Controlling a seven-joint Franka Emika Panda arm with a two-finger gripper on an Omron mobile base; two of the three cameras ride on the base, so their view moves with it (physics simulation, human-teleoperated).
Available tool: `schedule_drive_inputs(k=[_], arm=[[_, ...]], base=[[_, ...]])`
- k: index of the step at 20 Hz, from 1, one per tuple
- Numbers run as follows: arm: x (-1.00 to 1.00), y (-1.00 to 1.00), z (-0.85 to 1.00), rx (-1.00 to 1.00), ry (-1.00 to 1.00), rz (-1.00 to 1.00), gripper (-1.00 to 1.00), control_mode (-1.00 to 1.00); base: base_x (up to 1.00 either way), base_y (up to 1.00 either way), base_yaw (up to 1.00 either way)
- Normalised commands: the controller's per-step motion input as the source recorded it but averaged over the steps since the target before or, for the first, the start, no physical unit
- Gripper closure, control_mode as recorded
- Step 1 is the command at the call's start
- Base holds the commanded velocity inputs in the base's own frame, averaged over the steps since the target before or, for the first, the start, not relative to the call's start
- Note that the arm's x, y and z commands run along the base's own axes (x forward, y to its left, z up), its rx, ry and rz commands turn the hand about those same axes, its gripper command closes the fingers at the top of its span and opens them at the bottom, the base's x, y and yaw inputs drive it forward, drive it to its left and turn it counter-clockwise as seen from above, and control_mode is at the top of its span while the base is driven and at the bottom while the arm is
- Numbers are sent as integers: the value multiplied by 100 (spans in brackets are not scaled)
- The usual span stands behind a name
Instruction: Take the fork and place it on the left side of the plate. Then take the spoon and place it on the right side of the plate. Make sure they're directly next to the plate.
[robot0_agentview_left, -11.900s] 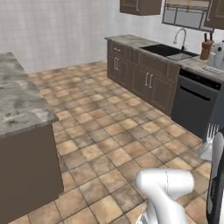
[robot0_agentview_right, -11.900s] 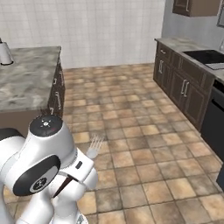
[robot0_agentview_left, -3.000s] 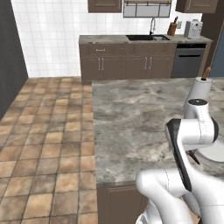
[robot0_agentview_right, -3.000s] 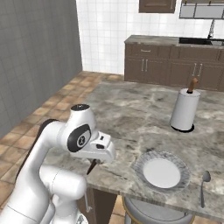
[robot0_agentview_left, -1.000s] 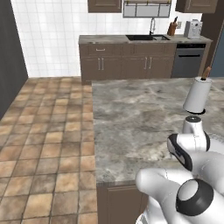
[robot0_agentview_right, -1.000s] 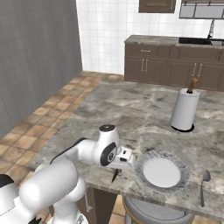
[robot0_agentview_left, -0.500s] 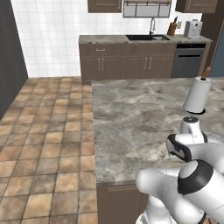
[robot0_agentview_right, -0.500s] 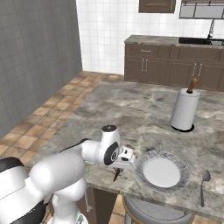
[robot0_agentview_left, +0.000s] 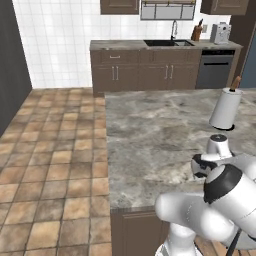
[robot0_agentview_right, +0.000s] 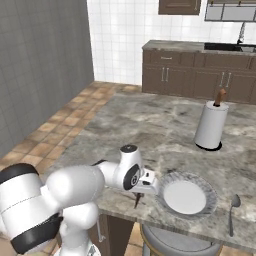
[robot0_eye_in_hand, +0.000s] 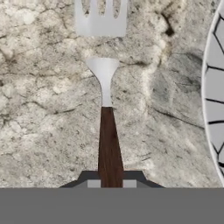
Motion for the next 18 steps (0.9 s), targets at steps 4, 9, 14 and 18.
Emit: schedule_drive_inputs(k=[4,9,14,18], arm=[[6,-5,-16,0,0,0,100,-100],[0,0,-28,0,0,0,100,-100],[-1,7,-16,0,0,0,-100,-100],[-12,5,13,0,0,-1,-100,-100]], base=[[0,0,0],[0,0,0],[0,0,0],[0,0,0]])
